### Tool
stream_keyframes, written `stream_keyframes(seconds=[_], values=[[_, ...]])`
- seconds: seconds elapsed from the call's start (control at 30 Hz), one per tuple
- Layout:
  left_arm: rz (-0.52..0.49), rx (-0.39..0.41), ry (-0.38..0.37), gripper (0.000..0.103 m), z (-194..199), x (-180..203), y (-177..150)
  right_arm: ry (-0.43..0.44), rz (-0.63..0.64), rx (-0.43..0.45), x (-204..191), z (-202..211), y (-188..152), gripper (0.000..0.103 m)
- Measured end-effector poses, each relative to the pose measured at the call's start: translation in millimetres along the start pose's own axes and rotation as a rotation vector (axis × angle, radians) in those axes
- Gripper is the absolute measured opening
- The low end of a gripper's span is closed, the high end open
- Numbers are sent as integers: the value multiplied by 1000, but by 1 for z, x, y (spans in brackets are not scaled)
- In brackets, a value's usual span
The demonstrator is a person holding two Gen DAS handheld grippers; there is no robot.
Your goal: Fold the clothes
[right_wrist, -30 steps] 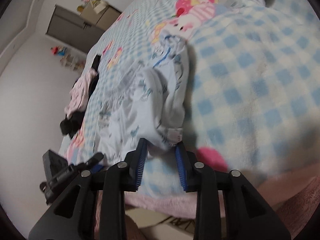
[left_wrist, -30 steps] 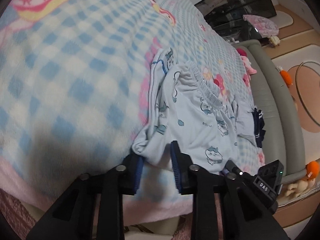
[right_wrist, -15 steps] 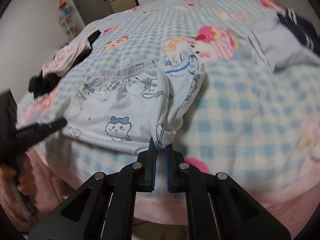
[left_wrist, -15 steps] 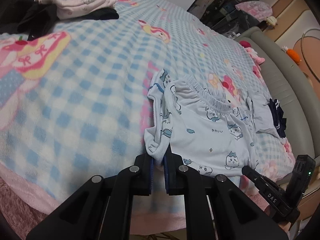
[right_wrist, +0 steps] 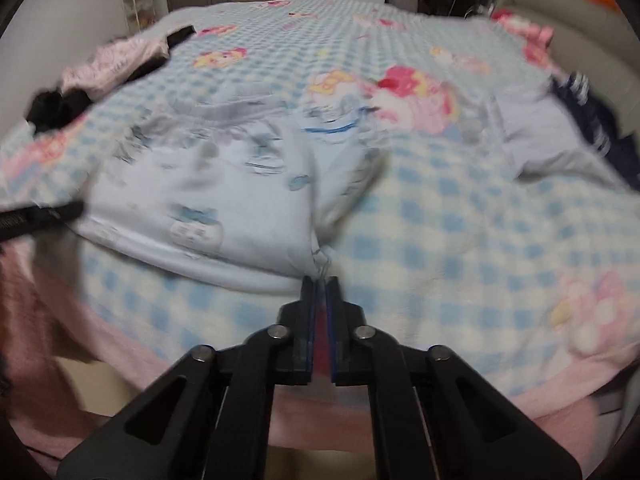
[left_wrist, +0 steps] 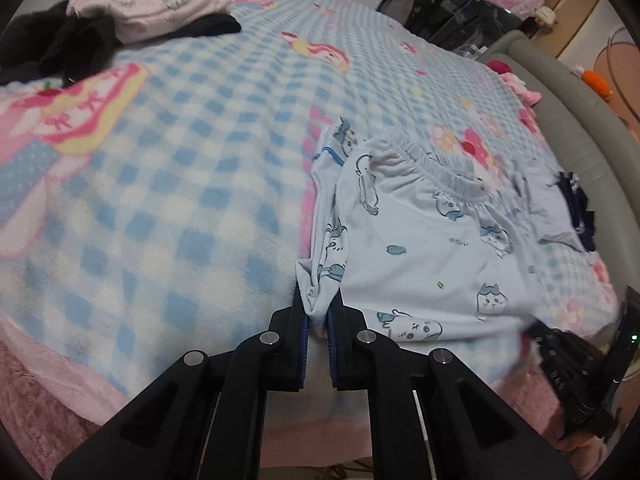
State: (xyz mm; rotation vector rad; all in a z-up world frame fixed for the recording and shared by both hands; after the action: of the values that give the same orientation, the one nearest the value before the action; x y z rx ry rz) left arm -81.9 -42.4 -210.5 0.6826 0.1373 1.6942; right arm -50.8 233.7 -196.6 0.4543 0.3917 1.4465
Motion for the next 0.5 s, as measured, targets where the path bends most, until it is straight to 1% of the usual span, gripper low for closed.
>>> stream_keyframes(seconds=[0.03, 0.1, 0.13, 0.17, 0.2, 0.3, 0.33, 0.37, 0.43, 0.47, 0.5], values=[[13, -31, -43, 8, -1, 1, -2, -20, -6, 1, 7, 0, 0, 0], [34, -88, -117, 14, 0, 3, -6, 148, -157, -41, 23, 1, -2, 0], [31, -99, -122, 16, 3, 3, -9, 200, -215, -31, 31, 8, -1, 0], [31, -89, -103, 22, 7, 1, -10, 205, -208, -12, 32, 15, 2, 2], [42, -69, -82, 24, 11, -3, -10, 208, -198, 7, 32, 23, 4, 3], [83, 27, -31, 25, 28, -13, 1, 204, -132, 49, 22, 38, 12, 8], [93, 58, -16, 25, 33, -16, 4, 210, -90, 52, 11, 40, 15, 13], [61, 76, -17, 25, 35, -10, 10, 216, -56, 57, 0, 40, 17, 17], [-20, 113, -18, 25, 37, 8, 21, 220, 11, 56, -23, 37, 21, 22], [-68, 107, -46, 30, 33, 20, 24, 218, 46, 50, -36, 33, 22, 24], [-121, 79, -92, 39, 27, 34, 24, 205, 59, 41, -40, 27, 21, 25]])
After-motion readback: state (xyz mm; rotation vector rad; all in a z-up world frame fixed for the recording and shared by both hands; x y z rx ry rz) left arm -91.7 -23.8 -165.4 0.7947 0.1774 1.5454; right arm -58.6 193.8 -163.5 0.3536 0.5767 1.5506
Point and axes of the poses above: each gripper's, at about its wrist camera, not at the fingertips, and z roughly against the way its jaws point, x to its right, y to its top, the point moved 10 cm from there along -z, roughly the way its jaws point, and after that the axes turned 2 degrees about -x, right-handed, at the moved point
